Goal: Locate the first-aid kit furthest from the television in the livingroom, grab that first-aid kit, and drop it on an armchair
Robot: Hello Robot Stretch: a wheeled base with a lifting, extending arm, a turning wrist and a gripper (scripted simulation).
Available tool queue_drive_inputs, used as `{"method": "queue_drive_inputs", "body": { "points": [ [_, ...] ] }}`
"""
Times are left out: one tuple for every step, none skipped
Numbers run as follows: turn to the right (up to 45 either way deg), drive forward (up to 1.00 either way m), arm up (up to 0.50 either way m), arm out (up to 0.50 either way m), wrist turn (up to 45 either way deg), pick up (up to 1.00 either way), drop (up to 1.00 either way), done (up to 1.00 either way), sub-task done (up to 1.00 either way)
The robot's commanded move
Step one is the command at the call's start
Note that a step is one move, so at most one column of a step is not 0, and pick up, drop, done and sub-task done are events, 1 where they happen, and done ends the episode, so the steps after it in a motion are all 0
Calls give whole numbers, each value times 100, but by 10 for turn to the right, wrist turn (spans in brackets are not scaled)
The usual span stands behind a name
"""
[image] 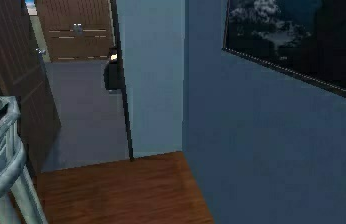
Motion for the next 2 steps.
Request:
{"method": "queue_drive_inputs", "body": {
  "points": [
    [-90,0,0,0,0,0,0,0,0],
    [0,25,0,0,0,0,0,0,0]
  ]
}}
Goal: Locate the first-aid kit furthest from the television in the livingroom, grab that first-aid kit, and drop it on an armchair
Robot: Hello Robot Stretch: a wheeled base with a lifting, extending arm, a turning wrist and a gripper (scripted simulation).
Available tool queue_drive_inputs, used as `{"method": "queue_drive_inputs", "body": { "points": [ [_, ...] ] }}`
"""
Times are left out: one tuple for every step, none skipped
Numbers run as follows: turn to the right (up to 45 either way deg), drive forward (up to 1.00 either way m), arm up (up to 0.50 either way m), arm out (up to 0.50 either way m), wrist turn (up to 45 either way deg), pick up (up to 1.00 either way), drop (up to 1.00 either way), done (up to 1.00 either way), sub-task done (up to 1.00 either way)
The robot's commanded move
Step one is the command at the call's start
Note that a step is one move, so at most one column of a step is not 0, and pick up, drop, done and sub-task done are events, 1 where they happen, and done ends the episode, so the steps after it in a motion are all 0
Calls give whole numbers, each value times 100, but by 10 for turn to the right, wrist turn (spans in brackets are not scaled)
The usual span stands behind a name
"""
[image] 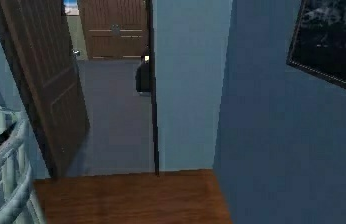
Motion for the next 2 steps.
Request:
{"method": "queue_drive_inputs", "body": {
  "points": [
    [-90,0,0,0,0,0,0,0,0],
    [0,95,0,0,0,0,0,0,0]
  ]
}}
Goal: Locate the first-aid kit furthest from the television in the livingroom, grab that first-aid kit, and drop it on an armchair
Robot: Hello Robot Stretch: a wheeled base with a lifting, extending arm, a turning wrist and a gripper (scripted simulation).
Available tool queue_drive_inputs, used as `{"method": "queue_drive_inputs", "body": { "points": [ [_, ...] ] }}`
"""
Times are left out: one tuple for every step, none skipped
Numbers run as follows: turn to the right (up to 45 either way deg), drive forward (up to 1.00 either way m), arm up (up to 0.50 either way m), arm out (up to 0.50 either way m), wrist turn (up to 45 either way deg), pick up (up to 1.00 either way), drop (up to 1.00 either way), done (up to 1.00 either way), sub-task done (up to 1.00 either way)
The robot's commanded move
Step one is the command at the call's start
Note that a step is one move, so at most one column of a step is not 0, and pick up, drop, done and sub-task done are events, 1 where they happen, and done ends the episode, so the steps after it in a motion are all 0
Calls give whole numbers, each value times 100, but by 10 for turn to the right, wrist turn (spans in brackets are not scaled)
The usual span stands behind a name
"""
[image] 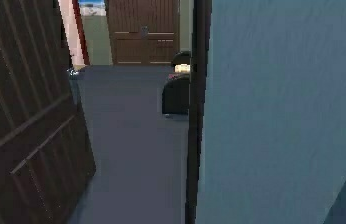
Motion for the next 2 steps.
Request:
{"method": "queue_drive_inputs", "body": {
  "points": [
    [-180,0,0,0,0,0,0,0,0],
    [0,60,0,0,0,0,0,0,0]
  ]
}}
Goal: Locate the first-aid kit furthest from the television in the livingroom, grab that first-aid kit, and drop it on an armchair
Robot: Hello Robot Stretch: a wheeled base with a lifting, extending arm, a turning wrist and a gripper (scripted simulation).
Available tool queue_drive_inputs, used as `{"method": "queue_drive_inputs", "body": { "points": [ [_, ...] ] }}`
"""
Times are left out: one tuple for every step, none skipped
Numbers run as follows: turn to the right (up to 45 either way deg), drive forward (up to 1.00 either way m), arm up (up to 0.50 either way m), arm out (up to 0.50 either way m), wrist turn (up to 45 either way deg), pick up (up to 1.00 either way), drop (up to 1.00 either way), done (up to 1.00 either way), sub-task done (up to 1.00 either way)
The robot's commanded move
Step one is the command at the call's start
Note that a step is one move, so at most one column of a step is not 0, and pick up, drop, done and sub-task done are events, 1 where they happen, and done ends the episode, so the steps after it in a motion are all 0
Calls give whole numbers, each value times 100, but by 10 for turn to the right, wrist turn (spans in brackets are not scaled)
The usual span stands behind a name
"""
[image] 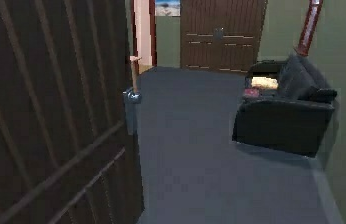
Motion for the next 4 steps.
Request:
{"method": "queue_drive_inputs", "body": {
  "points": [
    [90,0,0,0,0,0,0,0,0],
    [0,100,0,0,0,0,0,0,0],
    [90,0,0,0,0,0,0,0,0],
    [30,0,0,0,0,0,0,0,0]
  ]
}}
